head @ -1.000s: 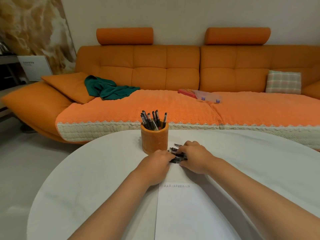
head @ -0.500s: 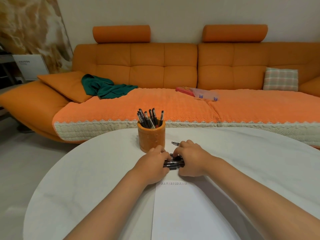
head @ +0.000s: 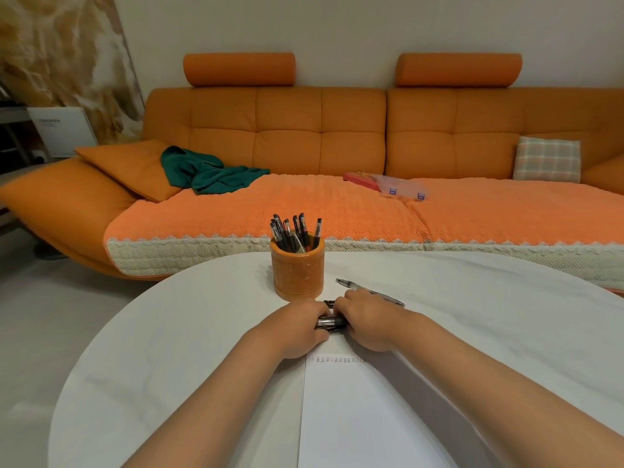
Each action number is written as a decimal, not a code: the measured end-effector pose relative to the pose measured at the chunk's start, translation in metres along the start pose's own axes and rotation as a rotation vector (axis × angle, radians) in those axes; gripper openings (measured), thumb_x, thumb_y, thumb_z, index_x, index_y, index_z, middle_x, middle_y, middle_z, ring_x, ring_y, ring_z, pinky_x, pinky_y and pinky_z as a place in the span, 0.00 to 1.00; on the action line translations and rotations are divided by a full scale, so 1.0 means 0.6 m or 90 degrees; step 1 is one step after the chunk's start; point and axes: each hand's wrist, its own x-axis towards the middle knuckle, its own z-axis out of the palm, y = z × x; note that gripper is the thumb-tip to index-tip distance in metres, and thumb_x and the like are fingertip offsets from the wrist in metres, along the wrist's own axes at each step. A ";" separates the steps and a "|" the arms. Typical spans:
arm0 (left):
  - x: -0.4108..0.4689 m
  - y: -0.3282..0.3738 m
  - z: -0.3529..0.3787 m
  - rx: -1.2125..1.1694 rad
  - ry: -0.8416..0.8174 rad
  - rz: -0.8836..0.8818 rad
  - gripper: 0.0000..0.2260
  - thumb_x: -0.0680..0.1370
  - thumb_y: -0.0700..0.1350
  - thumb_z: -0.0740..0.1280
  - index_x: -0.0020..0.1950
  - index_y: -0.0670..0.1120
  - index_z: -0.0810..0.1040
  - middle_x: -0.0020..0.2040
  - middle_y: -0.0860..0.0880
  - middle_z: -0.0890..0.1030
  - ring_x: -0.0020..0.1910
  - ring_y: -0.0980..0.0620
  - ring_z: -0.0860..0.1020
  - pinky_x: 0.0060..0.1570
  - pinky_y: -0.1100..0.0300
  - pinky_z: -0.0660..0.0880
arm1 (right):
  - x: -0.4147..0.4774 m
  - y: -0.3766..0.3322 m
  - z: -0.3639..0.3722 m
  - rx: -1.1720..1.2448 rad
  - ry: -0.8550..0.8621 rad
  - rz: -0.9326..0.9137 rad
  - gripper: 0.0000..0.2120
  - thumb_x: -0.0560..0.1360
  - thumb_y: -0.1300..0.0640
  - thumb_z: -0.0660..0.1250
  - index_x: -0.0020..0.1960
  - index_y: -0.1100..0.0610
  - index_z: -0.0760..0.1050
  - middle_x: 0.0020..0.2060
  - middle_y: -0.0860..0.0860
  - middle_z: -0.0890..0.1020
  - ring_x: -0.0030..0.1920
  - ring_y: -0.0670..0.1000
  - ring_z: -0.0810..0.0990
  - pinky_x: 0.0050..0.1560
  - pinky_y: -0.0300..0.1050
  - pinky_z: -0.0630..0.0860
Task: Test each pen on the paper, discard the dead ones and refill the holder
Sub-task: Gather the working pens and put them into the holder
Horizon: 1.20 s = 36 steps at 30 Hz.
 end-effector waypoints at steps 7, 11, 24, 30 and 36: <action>-0.009 -0.001 -0.059 -0.157 0.068 -0.019 0.10 0.78 0.43 0.70 0.58 0.53 0.77 0.48 0.53 0.80 0.41 0.53 0.79 0.39 0.59 0.75 | -0.002 -0.009 -0.028 0.128 0.005 -0.014 0.05 0.81 0.61 0.56 0.53 0.52 0.62 0.46 0.54 0.75 0.46 0.56 0.74 0.46 0.54 0.71; -0.015 0.009 -0.121 -0.342 0.238 -0.010 0.14 0.77 0.40 0.71 0.57 0.55 0.76 0.46 0.50 0.81 0.42 0.50 0.82 0.43 0.53 0.81 | 0.002 -0.023 -0.090 0.362 0.040 -0.019 0.06 0.83 0.59 0.58 0.57 0.50 0.64 0.45 0.50 0.76 0.44 0.50 0.75 0.43 0.47 0.72; 0.035 -0.072 -0.159 -0.436 0.432 -0.149 0.22 0.84 0.43 0.57 0.79 0.49 0.60 0.77 0.49 0.65 0.74 0.51 0.65 0.69 0.55 0.63 | 0.146 -0.094 -0.222 0.928 0.451 0.047 0.08 0.82 0.67 0.57 0.56 0.54 0.67 0.42 0.56 0.80 0.42 0.54 0.80 0.53 0.59 0.80; 0.062 -0.094 -0.167 -0.617 0.255 -0.164 0.29 0.82 0.37 0.58 0.81 0.51 0.53 0.78 0.47 0.63 0.76 0.47 0.62 0.65 0.54 0.62 | 0.192 -0.101 -0.177 0.806 0.417 0.103 0.08 0.83 0.62 0.58 0.60 0.54 0.68 0.43 0.52 0.80 0.41 0.51 0.80 0.56 0.60 0.80; 0.081 -0.106 -0.153 -0.593 0.187 -0.152 0.37 0.76 0.30 0.60 0.80 0.54 0.53 0.77 0.45 0.64 0.73 0.46 0.65 0.58 0.51 0.73 | 0.198 -0.099 -0.159 0.681 0.329 0.077 0.16 0.82 0.63 0.57 0.69 0.55 0.64 0.45 0.53 0.80 0.45 0.54 0.80 0.51 0.58 0.79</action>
